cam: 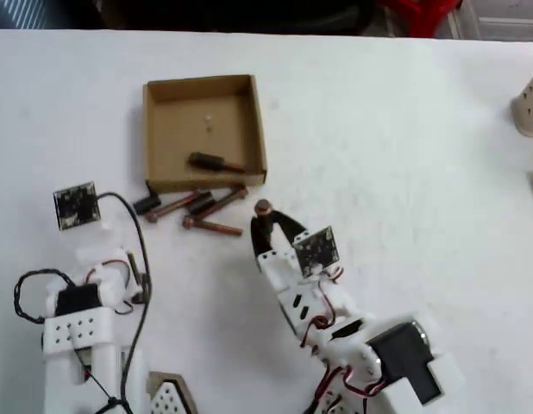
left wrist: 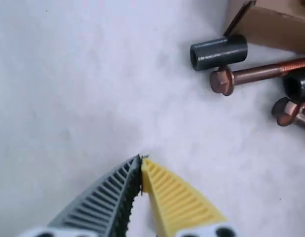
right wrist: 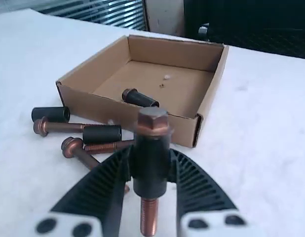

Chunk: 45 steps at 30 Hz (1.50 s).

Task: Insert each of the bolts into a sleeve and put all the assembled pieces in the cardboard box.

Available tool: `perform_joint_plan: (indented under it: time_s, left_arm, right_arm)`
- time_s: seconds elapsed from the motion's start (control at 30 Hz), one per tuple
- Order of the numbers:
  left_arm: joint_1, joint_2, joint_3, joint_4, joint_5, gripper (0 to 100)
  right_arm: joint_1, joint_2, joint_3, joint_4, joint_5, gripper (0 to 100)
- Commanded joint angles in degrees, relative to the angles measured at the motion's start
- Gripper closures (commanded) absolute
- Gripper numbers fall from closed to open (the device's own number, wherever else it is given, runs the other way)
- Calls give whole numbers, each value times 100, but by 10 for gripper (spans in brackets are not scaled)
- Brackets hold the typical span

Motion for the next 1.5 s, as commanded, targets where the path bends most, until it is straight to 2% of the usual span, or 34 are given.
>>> perform_joint_plan:
  time_s: [0.0,0.13,0.33,0.47,0.6,1.1,1.2,1.47]
  left_arm:
    - [-40,-92,9,-273,-123,973]
    - [13,-92,105,-325,-132,973]
    - [-13,-92,149,-563,-132,973]
    - [-13,-92,149,-563,-132,973]
    - [-13,-92,149,-563,-132,973]
    - [-13,-92,149,-563,-132,973]
    - [-13,-92,149,-563,-132,973]
    - [-66,-92,158,-703,-105,973]
  right_arm:
    - [75,-831,-167,1086,290,981]
    - [40,-1947,-316,2563,431,981]
    - [110,-3389,-1512,5508,448,981]
    - [84,-3574,-2532,6598,448,981]
    - [-31,-3213,-3420,6993,695,981]
    - [-224,-75,-6840,8602,3859,981]
    - [-356,277,-7209,8743,4070,981]
    - [-857,488,-8018,8743,4044,981]
